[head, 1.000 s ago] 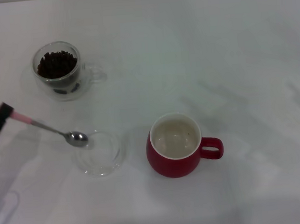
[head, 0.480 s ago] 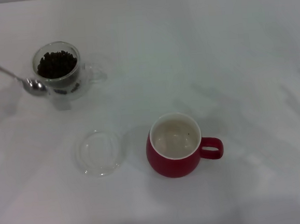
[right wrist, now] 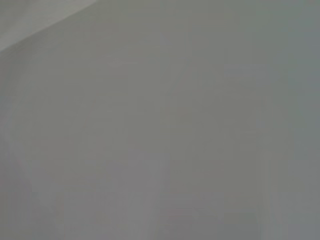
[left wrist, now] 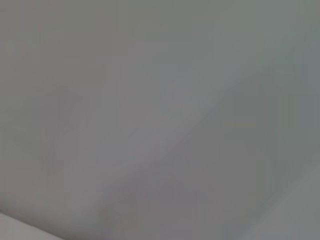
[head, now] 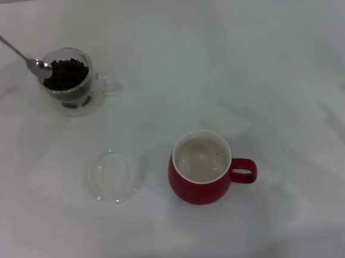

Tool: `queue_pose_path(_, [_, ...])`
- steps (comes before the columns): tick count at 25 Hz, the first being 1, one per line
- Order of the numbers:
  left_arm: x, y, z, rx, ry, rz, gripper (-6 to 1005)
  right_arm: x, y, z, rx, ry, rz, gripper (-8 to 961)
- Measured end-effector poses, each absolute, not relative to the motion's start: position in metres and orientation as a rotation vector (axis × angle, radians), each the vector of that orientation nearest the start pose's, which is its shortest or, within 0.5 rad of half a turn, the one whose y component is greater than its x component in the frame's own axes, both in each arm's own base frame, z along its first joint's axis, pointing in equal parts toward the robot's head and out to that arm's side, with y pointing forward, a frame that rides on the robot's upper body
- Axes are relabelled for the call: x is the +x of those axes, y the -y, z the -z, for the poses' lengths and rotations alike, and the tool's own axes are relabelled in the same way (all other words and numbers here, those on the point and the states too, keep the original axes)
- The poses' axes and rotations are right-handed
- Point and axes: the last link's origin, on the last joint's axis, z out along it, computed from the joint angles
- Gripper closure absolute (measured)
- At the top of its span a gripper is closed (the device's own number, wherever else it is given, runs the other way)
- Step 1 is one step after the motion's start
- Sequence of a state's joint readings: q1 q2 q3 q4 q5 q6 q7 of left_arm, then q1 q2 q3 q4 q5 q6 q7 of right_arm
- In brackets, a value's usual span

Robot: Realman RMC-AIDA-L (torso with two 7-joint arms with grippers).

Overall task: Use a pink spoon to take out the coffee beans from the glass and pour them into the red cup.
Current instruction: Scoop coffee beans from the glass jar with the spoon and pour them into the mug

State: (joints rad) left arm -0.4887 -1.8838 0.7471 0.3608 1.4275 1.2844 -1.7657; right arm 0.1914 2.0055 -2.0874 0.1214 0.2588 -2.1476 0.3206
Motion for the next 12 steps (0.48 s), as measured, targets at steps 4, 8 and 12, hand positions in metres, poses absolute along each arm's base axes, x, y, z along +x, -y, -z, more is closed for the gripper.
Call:
queue_pose_path(4, [-0.313,-0.384,-0.070,-1.970,1.353,1.052,869,0.329,-0.165,-0.050,-1.733,-0.075,-1.147,339])
queue_pose_path(8, [-0.305,-0.397,-0.059,-1.987,1.353,0.987,869,0.330,-0.165,-0.050,-1.734,-0.084,-1.145,339])
queue_pose_path(12, [-0.299,-0.402,-0.043,-1.997,1.365,0.950,869,0.330,-0.165,-0.050,-1.734,-0.085,-1.147,339])
